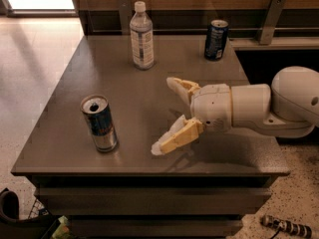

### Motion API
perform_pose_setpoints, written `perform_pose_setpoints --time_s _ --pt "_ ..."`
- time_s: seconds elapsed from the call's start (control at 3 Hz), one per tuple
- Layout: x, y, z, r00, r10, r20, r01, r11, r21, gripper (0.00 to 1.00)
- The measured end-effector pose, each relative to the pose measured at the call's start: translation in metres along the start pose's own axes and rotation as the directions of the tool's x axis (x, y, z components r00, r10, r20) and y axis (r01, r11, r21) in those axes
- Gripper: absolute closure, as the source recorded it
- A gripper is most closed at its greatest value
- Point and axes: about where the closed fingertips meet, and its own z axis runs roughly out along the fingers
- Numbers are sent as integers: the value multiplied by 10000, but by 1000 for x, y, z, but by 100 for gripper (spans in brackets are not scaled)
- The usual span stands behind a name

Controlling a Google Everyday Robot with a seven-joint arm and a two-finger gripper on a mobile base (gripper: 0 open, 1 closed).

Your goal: Move redbull can near blue plastic bottle

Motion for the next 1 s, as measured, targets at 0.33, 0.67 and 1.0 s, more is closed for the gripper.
perform_pose_setpoints --time_s 0.33,0.67,1.0 --pt "0 13 48 9992 112 387 -96 9991 -421 0" --pt "-5 19 74 9973 41 727 9 9976 -689 0" --pt "-19 31 92 9921 -26 1256 144 9955 -935 0"
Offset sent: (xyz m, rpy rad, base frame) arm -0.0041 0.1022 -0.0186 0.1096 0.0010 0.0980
